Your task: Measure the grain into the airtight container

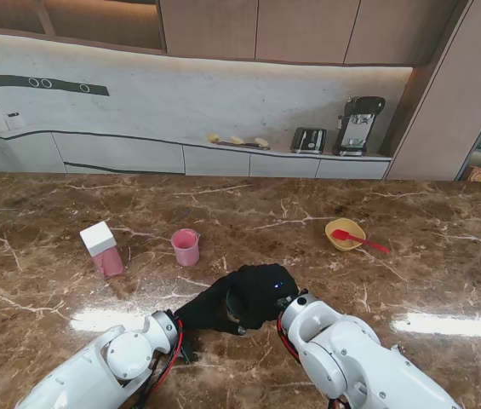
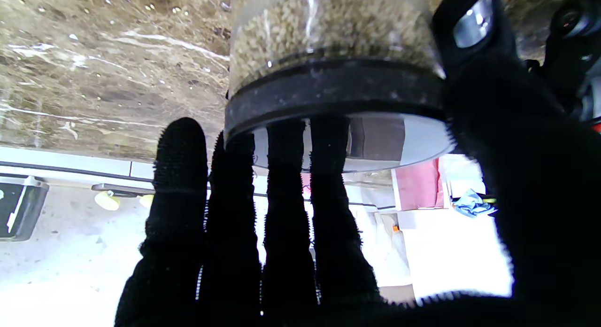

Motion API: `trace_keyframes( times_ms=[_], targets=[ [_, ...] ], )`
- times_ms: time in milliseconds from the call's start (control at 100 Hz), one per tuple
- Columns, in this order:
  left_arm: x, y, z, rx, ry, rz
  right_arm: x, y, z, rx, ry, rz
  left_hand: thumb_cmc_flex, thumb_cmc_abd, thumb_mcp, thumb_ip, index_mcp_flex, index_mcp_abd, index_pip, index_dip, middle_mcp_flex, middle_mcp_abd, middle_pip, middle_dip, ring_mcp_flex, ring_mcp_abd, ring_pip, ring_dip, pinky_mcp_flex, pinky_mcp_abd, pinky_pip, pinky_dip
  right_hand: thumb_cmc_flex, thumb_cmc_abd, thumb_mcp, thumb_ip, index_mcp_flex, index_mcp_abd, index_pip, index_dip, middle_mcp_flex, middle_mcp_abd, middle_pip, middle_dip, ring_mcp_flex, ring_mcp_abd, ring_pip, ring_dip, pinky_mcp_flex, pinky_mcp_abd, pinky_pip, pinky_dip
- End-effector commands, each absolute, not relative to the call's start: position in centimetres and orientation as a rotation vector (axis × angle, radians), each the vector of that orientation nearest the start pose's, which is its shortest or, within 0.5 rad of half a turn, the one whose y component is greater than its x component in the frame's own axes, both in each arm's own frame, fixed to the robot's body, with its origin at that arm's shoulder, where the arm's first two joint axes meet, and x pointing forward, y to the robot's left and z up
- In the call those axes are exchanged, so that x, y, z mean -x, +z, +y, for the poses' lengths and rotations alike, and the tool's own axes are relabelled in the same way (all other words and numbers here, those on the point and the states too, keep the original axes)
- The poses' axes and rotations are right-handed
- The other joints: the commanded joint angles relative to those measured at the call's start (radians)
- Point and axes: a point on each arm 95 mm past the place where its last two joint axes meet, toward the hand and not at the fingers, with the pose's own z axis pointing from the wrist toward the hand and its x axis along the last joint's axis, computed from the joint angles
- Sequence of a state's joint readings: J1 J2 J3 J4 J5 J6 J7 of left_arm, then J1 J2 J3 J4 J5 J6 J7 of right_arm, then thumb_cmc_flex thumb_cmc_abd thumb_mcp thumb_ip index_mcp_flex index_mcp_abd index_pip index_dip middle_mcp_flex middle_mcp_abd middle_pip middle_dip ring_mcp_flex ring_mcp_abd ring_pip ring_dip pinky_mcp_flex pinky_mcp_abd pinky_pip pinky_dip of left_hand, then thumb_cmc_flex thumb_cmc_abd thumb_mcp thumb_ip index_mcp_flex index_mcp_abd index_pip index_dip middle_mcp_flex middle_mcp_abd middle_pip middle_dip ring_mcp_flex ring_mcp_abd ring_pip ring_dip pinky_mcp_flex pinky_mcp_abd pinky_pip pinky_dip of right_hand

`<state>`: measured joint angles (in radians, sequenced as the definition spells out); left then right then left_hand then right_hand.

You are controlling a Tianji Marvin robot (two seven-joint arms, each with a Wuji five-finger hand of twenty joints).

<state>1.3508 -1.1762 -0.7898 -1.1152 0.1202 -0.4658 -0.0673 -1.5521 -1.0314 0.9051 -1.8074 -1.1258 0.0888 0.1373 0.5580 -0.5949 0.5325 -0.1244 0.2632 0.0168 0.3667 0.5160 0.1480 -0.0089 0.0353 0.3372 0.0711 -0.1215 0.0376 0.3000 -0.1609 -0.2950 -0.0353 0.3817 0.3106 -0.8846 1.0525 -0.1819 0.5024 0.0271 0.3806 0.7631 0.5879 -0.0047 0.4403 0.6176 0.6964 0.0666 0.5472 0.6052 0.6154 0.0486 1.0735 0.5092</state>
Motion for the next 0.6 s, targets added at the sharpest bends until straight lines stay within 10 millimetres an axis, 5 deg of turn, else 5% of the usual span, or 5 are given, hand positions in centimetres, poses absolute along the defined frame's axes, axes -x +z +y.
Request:
trace_keyframes(
  times_ms=[0,150,430,540,590],
  targets=[
    [-34.37,-48.54,-7.28,2.114,-1.968,1.659,-33.52,-32.51,10.85,-0.999,1.46,1.881,0.035,0.132,0.076,0.07,0.088,-0.061,0.078,0.001,-0.031,0.0,-0.01,-0.007,-0.035,0.174,-0.01,0.003,0.099,0.41,0.112,0.015,0.129,0.06,0.079,0.009,0.022,-0.037,0.042,0.028,0.039,-0.044,0.062,0.034,0.078,-0.119,0.117,0.054,0.008,-0.016,0.023,0.006],
    [-34.39,-48.52,-7.3,2.114,-1.968,1.66,-33.44,-32.59,10.79,-0.983,1.468,1.876,0.035,0.131,0.076,0.071,0.089,-0.061,0.079,0.001,-0.03,0.0,-0.009,-0.006,-0.036,0.175,-0.009,0.004,0.098,0.41,0.112,0.016,0.103,0.089,0.062,0.009,0.019,-0.037,0.035,0.023,0.039,-0.042,0.047,0.026,0.085,-0.118,0.097,0.04,0.013,-0.015,0.009,-0.009],
    [-34.38,-48.51,-7.31,2.117,-1.968,1.659,-33.29,-33.25,10.79,-0.847,1.416,1.845,0.035,0.128,0.08,0.071,0.091,-0.06,0.082,0.002,-0.03,0.0,-0.008,-0.002,-0.036,0.175,-0.008,0.006,0.098,0.41,0.113,0.017,-0.125,0.203,-0.07,0.008,0.001,-0.027,0.011,0.005,0.078,-0.036,0.028,-0.006,0.199,-0.118,0.152,0.043,0.095,-0.018,0.103,-0.014],
    [-34.39,-48.49,-7.31,2.112,-1.97,1.658,-33.25,-33.23,10.98,-0.765,1.388,1.828,0.032,0.129,0.079,0.07,0.09,-0.061,0.082,0.002,-0.031,-0.002,-0.008,-0.002,-0.036,0.174,-0.008,0.006,0.098,0.41,0.113,0.018,-0.163,0.303,-0.18,0.027,-0.011,-0.025,-0.007,-0.01,0.105,-0.035,0.025,-0.021,0.244,-0.124,0.196,0.039,0.13,-0.028,0.172,-0.033],
    [-34.4,-48.5,-7.31,2.111,-1.971,1.658,-33.22,-33.17,11.03,-0.726,1.367,1.819,0.032,0.129,0.079,0.07,0.09,-0.061,0.082,0.002,-0.03,0.0,-0.008,-0.002,-0.035,0.174,-0.008,0.006,0.098,0.411,0.113,0.018,-0.16,0.417,-0.336,0.057,-0.028,-0.021,-0.035,-0.03,0.105,-0.037,0.014,-0.033,0.257,-0.129,0.217,0.028,0.141,-0.033,0.203,-0.051]
  ],
)
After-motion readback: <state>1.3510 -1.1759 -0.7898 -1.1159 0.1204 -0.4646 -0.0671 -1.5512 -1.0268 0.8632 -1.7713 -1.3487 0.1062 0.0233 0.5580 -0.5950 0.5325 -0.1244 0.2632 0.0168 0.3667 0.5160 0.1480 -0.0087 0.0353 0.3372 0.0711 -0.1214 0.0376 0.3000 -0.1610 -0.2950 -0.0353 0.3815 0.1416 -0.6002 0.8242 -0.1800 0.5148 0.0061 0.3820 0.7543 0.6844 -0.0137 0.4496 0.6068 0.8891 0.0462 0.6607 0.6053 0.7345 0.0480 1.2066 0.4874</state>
